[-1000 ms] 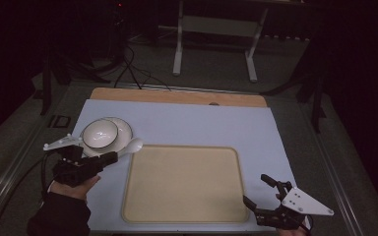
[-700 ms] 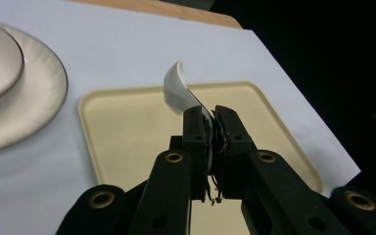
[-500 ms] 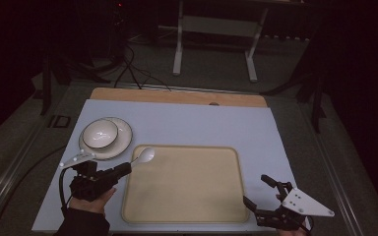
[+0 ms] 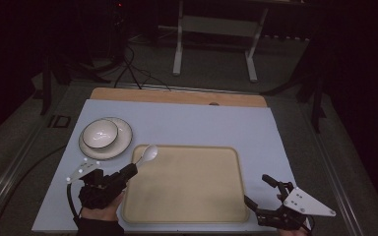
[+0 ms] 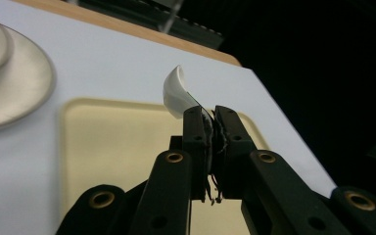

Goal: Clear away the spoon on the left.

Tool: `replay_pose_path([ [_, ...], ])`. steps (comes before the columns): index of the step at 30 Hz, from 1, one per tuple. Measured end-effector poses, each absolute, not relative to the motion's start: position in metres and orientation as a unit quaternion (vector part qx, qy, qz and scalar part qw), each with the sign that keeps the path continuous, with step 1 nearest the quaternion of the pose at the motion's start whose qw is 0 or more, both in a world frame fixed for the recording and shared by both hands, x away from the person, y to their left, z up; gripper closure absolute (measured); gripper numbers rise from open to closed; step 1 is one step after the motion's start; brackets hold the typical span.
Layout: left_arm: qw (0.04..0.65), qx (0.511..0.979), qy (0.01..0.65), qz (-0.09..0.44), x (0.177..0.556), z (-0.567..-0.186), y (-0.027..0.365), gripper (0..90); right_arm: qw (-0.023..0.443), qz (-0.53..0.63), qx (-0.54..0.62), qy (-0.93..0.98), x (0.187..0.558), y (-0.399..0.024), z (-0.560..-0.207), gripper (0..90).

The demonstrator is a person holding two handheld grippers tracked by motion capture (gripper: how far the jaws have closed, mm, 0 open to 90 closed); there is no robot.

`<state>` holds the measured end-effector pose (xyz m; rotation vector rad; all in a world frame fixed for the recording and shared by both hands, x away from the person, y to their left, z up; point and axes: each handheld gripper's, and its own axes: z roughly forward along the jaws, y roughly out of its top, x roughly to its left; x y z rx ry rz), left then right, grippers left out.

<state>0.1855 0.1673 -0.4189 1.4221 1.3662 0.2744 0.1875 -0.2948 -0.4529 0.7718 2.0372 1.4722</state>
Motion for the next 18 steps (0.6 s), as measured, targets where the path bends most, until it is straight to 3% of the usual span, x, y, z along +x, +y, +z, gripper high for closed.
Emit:
replay_pose_path([
  [18, 0.514, 0.606, 0.586, 0.159, 0.185, -0.459, 0.136, 85.2, 0.258, 0.542, 0.279, 0.750, 0.185, -0.294, -0.452, 14.3],
])
